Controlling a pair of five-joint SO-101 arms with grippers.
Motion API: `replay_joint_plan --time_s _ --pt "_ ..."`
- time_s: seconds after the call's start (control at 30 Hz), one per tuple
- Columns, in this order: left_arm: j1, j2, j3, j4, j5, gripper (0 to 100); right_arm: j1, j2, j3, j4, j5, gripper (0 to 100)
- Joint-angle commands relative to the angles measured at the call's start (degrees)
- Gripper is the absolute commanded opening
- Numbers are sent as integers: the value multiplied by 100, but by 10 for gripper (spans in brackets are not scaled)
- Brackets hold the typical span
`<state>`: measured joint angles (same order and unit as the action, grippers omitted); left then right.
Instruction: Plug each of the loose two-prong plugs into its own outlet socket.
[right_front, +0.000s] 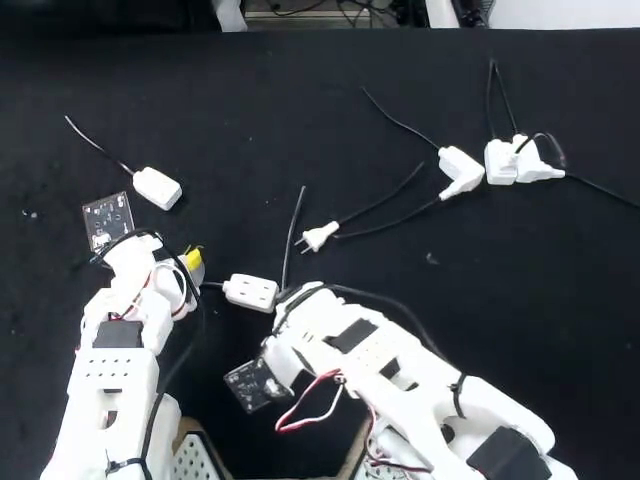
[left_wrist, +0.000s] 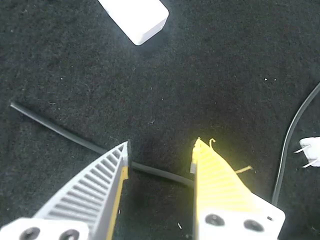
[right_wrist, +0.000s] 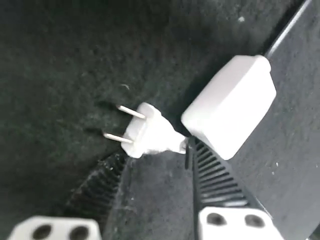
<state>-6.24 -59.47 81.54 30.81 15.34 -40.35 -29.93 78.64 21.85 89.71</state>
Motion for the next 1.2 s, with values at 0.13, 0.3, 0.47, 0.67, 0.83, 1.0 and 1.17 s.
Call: replay_joint_plan --time_s 0.13,0.3,0.47,0.67,0.83,1.0,1.17 --pt "-66 0 -66 -79 35 211 -519 -57 66 659 18 102" --pt "-66 0 -66 -79 35 211 -466 -523 92 879 18 15" --pt "-356 0 -84 -70 35 211 -167 -1297 22 1969 18 10" --pt "-673 0 -101 -88 35 211 835 -2826 57 3358 18 10" --pt "-629 0 -110 -88 35 211 1433 -4277 57 4800 18 10" --pt "-655 0 -136 -97 35 211 914 -5543 215 5336 -105 13" --pt "-673 0 -136 -88 35 209 70 -5789 963 4993 -1064 198"
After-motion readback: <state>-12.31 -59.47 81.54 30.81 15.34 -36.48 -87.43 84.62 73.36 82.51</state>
